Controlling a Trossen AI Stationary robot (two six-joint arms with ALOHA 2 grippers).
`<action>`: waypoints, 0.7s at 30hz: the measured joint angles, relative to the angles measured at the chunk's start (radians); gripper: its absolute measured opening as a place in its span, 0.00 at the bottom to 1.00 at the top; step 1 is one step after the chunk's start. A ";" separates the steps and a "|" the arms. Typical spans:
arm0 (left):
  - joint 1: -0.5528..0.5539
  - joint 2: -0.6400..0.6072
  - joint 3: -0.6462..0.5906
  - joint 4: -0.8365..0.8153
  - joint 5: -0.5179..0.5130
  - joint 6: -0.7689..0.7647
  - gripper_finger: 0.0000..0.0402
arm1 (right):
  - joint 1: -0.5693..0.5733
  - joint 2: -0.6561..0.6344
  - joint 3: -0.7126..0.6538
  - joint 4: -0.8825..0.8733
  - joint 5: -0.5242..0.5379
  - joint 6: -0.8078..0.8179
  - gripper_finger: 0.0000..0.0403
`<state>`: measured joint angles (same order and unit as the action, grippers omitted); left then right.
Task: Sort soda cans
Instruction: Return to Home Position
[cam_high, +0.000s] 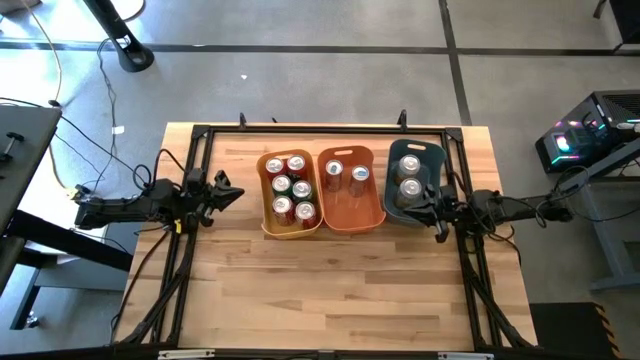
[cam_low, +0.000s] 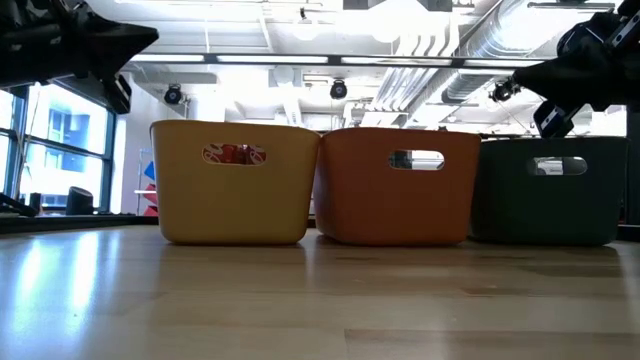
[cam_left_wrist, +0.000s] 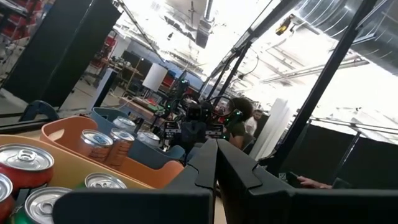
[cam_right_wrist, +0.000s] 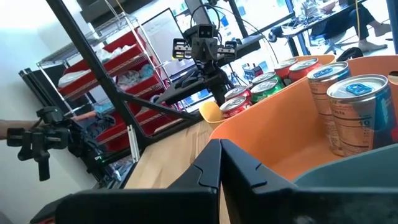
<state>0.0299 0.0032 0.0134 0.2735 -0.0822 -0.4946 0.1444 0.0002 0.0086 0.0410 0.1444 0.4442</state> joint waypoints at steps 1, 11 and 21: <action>0.000 0.000 0.000 0.000 0.000 0.000 0.00 | 0.000 0.000 0.000 0.000 0.000 0.000 0.00; 0.001 0.000 0.000 -0.016 0.000 0.000 0.00 | 0.000 0.006 0.000 0.000 0.000 0.000 0.00; 0.001 0.000 -0.001 -0.023 0.000 0.000 0.00 | 0.000 0.006 0.000 0.000 0.000 0.000 0.00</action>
<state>0.0307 0.0036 0.0128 0.2501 -0.0826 -0.4946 0.1444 0.0067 0.0086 0.0406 0.1440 0.4446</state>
